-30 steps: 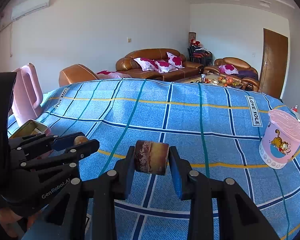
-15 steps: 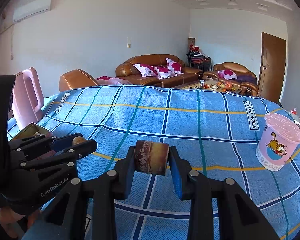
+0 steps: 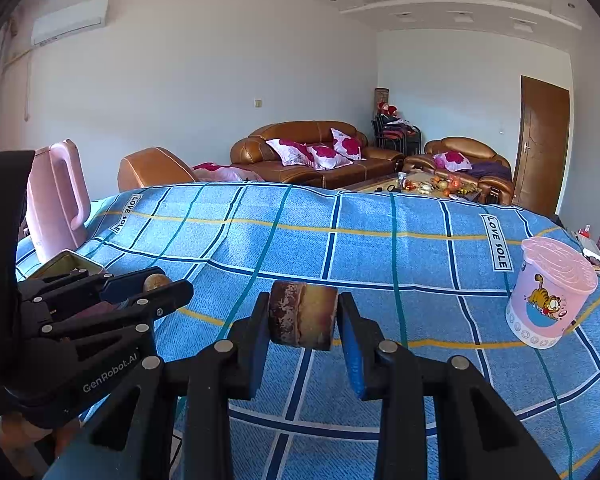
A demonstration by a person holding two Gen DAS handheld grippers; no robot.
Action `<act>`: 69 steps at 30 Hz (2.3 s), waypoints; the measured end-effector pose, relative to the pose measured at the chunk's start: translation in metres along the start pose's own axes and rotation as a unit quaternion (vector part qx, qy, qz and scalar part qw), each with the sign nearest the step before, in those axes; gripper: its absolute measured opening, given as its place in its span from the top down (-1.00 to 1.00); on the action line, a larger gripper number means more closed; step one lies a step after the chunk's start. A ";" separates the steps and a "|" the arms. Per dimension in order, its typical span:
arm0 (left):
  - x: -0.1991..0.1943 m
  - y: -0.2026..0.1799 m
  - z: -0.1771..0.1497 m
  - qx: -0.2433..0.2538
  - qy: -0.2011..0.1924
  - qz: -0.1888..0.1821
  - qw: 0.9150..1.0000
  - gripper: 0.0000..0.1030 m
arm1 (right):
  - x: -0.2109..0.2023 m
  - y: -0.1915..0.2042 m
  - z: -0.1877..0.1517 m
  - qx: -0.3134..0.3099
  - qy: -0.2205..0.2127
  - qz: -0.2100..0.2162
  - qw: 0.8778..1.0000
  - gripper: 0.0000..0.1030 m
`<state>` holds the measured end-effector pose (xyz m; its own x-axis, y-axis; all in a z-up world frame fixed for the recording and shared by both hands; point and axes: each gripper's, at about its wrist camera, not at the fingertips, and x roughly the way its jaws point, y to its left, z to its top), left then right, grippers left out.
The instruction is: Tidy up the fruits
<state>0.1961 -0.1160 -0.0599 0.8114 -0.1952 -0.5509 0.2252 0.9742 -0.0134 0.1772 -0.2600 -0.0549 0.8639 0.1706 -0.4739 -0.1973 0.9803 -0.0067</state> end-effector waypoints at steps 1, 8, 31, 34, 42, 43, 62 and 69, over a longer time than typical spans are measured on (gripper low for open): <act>-0.001 0.000 0.000 0.000 -0.001 0.001 1.000 0.44 | -0.001 0.000 0.000 0.000 -0.001 0.000 1.000 0.32; -0.005 0.000 -0.001 0.000 -0.014 0.004 1.000 0.44 | -0.005 0.001 0.000 -0.002 -0.012 -0.002 1.000 0.32; -0.021 -0.002 -0.003 0.004 -0.051 0.014 0.999 0.44 | -0.017 0.005 -0.001 -0.009 -0.042 -0.008 0.999 0.32; -0.023 -0.003 -0.004 0.006 -0.056 0.017 0.998 0.44 | -0.019 0.006 -0.001 -0.009 -0.045 -0.007 0.999 0.32; -0.027 -0.002 -0.004 0.004 -0.067 0.020 0.998 0.44 | -0.024 0.006 -0.002 -0.009 -0.057 -0.007 0.998 0.32; -0.028 -0.003 -0.005 0.005 -0.069 0.021 0.997 0.44 | -0.025 0.006 -0.002 -0.009 -0.058 -0.007 0.998 0.32; -0.039 0.000 -0.009 0.003 -0.079 0.028 0.996 0.44 | -0.040 0.012 -0.008 -0.015 -0.085 -0.009 0.996 0.32; -0.054 0.004 -0.018 0.000 -0.081 0.024 0.996 0.44 | -0.046 0.020 -0.010 -0.021 -0.086 -0.006 0.996 0.32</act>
<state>0.1436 -0.0997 -0.0453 0.8979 -0.1642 -0.4084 0.1841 0.9829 0.0096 0.1293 -0.2494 -0.0419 0.9326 0.1764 -0.3148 -0.2018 0.9782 -0.0497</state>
